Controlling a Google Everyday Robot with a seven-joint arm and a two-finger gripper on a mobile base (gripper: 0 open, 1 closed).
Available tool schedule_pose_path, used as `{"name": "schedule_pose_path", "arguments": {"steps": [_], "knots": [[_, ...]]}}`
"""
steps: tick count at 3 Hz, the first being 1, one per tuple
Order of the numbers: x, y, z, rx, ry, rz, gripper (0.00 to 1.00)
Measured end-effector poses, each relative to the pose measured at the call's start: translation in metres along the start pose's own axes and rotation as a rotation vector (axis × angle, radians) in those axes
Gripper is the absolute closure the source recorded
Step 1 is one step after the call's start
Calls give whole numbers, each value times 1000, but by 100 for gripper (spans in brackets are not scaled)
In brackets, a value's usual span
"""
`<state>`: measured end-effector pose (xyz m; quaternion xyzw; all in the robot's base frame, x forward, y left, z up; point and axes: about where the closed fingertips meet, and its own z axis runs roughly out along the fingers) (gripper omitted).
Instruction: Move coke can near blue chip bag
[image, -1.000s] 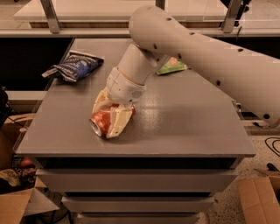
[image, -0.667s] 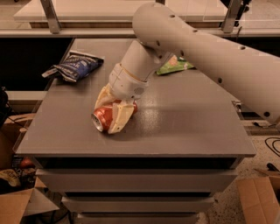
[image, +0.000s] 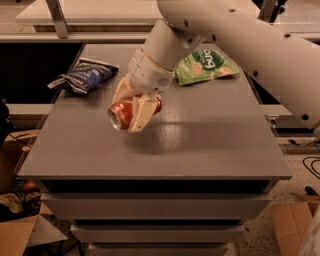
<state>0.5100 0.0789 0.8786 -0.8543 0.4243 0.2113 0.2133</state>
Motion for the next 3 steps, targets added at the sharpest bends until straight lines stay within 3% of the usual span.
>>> {"name": "schedule_pose_path", "arguments": {"steps": [1, 2, 3], "knots": [[3, -24, -15, 51, 47, 87, 100], [3, -25, -15, 52, 48, 87, 100], [11, -42, -20, 62, 69, 126, 100]]}}
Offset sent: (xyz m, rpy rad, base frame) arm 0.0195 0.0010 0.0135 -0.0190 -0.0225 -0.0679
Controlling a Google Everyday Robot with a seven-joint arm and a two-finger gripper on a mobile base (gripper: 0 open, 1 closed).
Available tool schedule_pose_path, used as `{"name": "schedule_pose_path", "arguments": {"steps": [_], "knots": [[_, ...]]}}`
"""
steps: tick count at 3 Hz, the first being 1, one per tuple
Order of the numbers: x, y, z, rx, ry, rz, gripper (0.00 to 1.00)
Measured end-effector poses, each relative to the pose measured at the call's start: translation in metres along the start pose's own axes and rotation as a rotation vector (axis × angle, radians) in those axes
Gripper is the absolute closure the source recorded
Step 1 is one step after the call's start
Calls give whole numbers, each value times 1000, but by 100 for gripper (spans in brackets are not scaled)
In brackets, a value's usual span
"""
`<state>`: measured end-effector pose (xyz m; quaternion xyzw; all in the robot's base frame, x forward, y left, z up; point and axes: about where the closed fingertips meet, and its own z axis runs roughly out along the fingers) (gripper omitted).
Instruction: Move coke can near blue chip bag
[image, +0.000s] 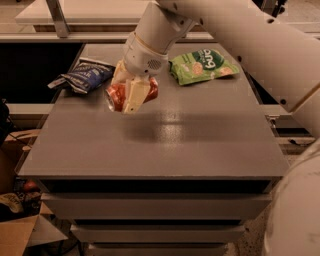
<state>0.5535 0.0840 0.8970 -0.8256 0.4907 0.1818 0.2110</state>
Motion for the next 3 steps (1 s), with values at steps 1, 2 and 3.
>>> {"name": "schedule_pose_path", "arguments": {"steps": [1, 2, 3], "knots": [[12, -22, -5, 30, 25, 72, 100], [26, -44, -11, 88, 44, 154, 100], [36, -66, -13, 158, 59, 232, 100]]}}
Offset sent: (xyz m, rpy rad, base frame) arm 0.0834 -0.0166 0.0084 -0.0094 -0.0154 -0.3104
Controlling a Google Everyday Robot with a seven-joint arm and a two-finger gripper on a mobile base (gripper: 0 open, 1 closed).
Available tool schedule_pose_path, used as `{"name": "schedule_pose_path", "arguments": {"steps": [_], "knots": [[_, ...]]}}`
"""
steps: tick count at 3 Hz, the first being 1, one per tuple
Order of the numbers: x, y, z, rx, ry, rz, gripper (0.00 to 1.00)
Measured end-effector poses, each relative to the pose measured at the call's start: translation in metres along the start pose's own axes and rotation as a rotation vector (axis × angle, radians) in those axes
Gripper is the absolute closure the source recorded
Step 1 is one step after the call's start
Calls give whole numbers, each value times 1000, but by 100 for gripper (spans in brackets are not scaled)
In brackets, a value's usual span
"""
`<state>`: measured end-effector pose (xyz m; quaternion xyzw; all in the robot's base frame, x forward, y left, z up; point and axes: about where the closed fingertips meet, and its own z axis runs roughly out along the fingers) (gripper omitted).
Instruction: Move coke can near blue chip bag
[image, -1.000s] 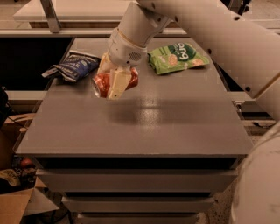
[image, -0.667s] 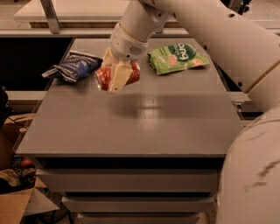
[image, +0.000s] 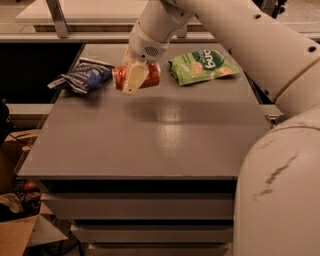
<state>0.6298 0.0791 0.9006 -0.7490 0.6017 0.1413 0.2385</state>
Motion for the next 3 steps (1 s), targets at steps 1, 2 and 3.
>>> {"name": "schedule_pose_path", "arguments": {"steps": [1, 2, 3], "knots": [[4, -26, 9, 48, 2, 66, 100], [5, -57, 28, 65, -3, 105, 100], [4, -74, 41, 66, -7, 122, 100]]}}
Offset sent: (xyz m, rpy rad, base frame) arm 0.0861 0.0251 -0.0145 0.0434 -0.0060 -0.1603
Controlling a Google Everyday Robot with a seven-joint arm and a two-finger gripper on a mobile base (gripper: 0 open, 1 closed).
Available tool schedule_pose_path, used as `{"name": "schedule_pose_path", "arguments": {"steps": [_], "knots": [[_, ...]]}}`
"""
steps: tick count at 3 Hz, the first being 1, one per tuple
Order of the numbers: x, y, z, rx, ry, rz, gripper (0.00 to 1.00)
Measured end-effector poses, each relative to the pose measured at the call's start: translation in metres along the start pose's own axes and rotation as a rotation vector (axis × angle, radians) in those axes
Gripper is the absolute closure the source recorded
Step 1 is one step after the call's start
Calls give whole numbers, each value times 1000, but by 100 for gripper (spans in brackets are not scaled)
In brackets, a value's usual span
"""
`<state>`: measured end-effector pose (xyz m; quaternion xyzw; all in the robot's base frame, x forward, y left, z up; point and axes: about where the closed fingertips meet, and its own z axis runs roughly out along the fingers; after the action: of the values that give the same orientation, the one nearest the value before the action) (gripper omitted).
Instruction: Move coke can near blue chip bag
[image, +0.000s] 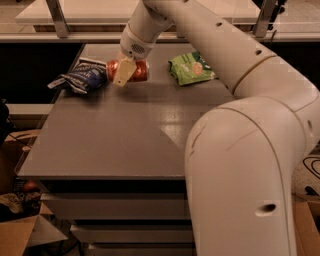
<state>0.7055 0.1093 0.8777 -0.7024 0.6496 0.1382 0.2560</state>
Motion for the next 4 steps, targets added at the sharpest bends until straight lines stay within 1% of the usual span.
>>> {"name": "schedule_pose_path", "arguments": {"steps": [1, 2, 4], "knots": [[-5, -9, 15, -7, -7, 8, 100], [-9, -13, 23, -7, -17, 18, 83], [-17, -14, 32, -19, -30, 16, 36]]}}
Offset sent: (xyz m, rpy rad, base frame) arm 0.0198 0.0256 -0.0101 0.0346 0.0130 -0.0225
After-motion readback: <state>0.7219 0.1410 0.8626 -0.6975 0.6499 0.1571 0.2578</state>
